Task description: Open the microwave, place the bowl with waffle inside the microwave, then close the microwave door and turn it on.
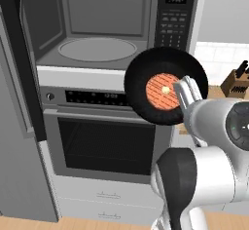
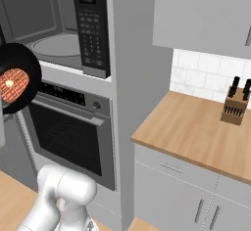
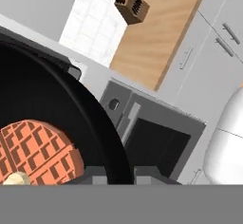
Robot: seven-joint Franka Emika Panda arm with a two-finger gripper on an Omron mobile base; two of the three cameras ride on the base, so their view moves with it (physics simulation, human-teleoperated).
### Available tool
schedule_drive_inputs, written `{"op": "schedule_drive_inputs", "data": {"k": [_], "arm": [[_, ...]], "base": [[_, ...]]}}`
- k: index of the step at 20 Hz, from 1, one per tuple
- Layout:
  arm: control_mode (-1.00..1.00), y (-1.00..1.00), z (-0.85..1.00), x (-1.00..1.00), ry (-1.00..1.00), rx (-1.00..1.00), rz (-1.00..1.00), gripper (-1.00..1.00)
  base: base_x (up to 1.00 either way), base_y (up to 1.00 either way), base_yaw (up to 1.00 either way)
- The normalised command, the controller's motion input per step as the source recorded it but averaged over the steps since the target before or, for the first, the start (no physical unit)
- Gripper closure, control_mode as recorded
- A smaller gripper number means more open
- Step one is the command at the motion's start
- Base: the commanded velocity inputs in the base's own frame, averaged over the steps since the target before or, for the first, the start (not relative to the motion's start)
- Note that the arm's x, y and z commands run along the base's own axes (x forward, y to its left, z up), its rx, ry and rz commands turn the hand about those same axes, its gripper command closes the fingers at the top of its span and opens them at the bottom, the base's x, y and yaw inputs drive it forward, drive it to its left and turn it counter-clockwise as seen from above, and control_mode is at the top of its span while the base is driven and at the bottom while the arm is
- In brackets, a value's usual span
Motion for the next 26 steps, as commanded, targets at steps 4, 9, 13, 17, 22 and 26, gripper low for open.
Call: {"op": "schedule_drive_inputs", "data": {"k": [4,9,13,17,22,26], "arm": [[-1.00,0.90,0.54,0.53,0.16,-0.04,0.00,1.00],[-1.00,0.73,0.39,0.67,0.08,-0.08,0.00,1.00],[-1.00,0.04,0.03,0.77,-0.01,-0.01,0.00,1.00],[-1.00,0.00,0.08,0.83,0.00,0.00,0.00,1.00],[-1.00,-0.01,0.02,0.80,0.00,0.00,0.00,1.00],[-1.00,-0.19,-0.01,0.77,0.00,0.00,0.00,1.00]], "base": [[0.00,0.00,0.00],[0.00,0.00,0.00],[0.00,0.00,0.00],[0.00,0.00,0.00],[0.00,0.00,0.00],[0.00,0.00,0.00]]}}
